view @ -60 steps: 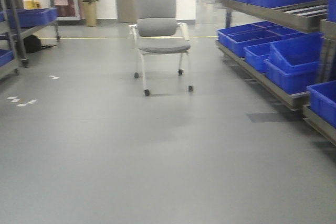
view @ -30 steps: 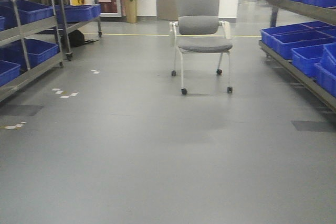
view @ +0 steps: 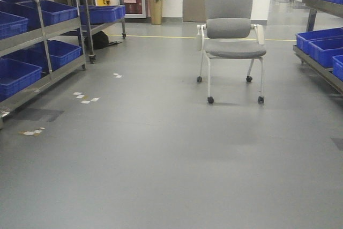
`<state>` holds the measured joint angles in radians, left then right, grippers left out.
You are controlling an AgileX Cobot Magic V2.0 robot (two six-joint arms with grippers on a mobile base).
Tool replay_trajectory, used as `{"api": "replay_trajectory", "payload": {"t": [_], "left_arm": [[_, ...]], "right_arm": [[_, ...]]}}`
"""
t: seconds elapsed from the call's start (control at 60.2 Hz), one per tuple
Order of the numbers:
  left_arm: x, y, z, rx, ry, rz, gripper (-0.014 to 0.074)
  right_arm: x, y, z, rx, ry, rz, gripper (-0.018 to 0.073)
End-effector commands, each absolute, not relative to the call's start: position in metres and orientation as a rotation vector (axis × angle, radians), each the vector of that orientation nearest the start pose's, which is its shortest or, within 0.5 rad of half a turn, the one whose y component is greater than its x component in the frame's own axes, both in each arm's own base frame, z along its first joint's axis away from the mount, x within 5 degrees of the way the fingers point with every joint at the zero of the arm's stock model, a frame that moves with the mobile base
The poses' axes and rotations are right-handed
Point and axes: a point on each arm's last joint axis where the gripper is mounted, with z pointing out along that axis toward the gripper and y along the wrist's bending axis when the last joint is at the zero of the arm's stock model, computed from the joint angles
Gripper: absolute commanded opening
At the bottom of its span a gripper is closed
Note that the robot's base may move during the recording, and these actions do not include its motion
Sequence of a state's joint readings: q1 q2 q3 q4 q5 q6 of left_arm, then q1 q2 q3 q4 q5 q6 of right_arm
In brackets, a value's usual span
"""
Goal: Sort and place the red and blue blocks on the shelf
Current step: 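Drive the base to the shelf of blue bins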
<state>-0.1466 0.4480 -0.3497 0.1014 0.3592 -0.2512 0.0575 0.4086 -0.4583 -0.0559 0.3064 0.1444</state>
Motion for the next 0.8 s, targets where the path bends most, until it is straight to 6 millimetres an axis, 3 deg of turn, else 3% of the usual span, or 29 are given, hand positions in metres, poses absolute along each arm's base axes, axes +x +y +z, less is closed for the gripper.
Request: {"api": "replay_trajectory", "payload": {"t": [0.0, 0.78], "left_arm": [[0.1001, -0.0129, 0.2839, -0.025, 1.831, -0.195, 0.0128], [0.1001, -0.0129, 0.2839, -0.025, 1.831, -0.195, 0.0128]], "right_arm": [[0.0915, 0.0037, 0.3285, 0.03, 1.626, 0.09, 0.0059], [0.0915, 0.0037, 0.3285, 0.03, 1.626, 0.09, 0.0059]]}}
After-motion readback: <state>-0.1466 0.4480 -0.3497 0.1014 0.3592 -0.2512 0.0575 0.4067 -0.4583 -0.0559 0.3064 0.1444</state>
